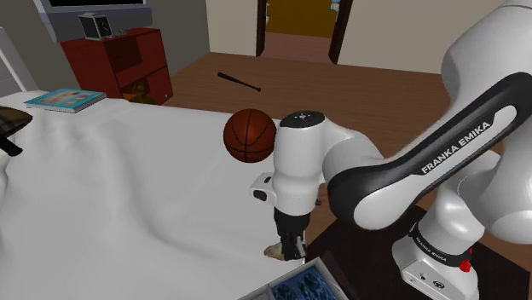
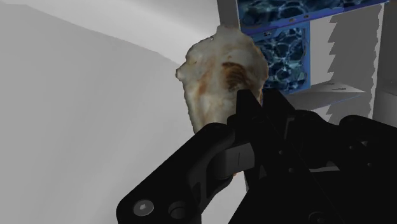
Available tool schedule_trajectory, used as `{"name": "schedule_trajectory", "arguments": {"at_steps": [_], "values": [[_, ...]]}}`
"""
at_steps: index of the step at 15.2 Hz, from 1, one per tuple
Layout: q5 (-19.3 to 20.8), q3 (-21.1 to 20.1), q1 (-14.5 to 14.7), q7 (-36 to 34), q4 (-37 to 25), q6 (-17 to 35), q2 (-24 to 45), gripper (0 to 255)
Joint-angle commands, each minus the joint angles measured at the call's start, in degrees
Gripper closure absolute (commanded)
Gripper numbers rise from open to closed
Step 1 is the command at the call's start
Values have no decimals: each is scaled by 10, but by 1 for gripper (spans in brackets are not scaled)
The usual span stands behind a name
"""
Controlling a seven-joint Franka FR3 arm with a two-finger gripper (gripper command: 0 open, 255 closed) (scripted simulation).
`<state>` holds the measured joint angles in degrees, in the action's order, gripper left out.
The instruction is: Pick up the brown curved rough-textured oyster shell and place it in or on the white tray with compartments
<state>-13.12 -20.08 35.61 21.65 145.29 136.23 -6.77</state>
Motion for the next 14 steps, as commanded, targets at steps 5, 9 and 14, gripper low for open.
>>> {"name": "schedule_trajectory", "arguments": {"at_steps": [5,9,14], "values": [[15,-54,39,-107,-49,9,46,255],[40,-79,62,-174,-89,13,87,255],[58,-77,65,-183,-80,53,121,255]]}}
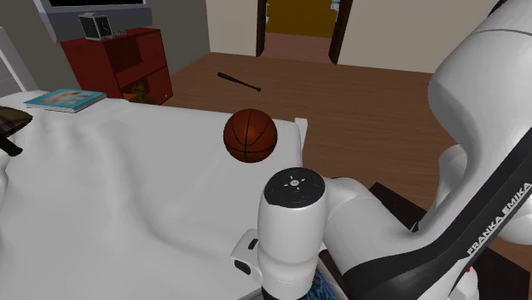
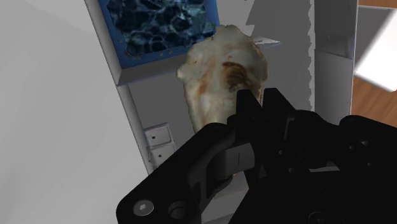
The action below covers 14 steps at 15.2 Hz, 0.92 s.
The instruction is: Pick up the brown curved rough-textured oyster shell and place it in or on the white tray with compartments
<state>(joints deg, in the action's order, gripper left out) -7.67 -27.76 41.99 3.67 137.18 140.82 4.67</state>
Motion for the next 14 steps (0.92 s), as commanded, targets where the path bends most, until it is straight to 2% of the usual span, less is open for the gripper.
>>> {"name": "schedule_trajectory", "arguments": {"at_steps": [1,7,14], "values": [[8,1,2,-5,3,16,13,255],[34,8,7,-20,8,62,57,255],[34,8,7,-20,8,62,57,255]]}}
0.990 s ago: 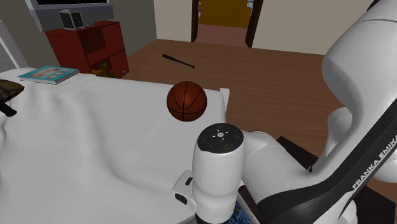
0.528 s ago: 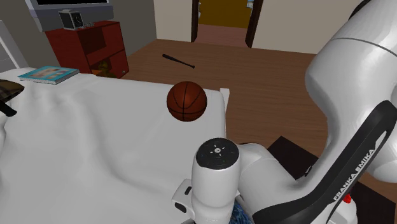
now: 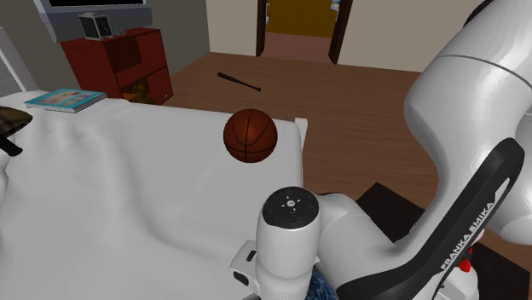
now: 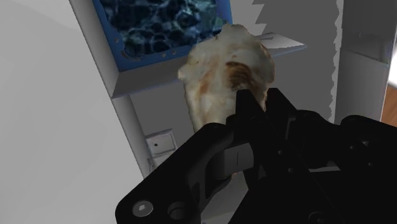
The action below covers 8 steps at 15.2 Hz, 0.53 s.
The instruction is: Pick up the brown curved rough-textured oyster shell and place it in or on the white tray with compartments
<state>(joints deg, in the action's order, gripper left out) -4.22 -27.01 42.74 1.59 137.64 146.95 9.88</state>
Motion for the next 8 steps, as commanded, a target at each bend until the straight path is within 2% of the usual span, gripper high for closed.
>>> {"name": "schedule_trajectory", "arguments": {"at_steps": [1,6,8], "values": [[1,1,1,-1,3,1,7,0],[0,1,0,0,4,0,5,0],[-23,-6,-9,17,-1,-39,-32,0]]}}
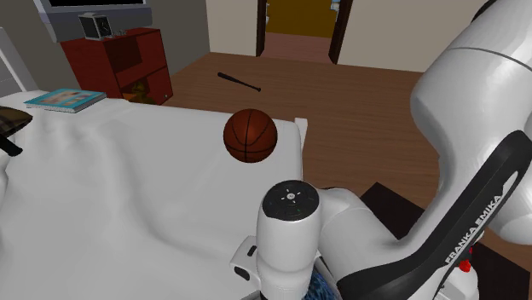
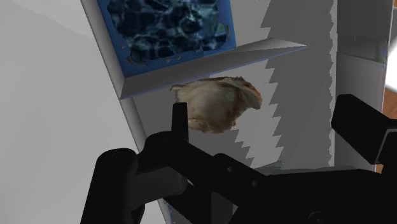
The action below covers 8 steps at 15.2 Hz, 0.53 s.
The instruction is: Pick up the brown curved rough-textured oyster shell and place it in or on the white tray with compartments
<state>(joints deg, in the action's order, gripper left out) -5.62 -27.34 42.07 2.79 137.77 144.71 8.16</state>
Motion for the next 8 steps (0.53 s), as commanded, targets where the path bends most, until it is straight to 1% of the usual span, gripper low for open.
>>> {"name": "schedule_trajectory", "arguments": {"at_steps": [1,2,8], "values": [[-19,-5,-6,12,-6,-37,-32,0],[-26,-5,-8,17,-10,-53,-46,0],[-26,-5,-7,17,-10,-53,-46,0]]}}
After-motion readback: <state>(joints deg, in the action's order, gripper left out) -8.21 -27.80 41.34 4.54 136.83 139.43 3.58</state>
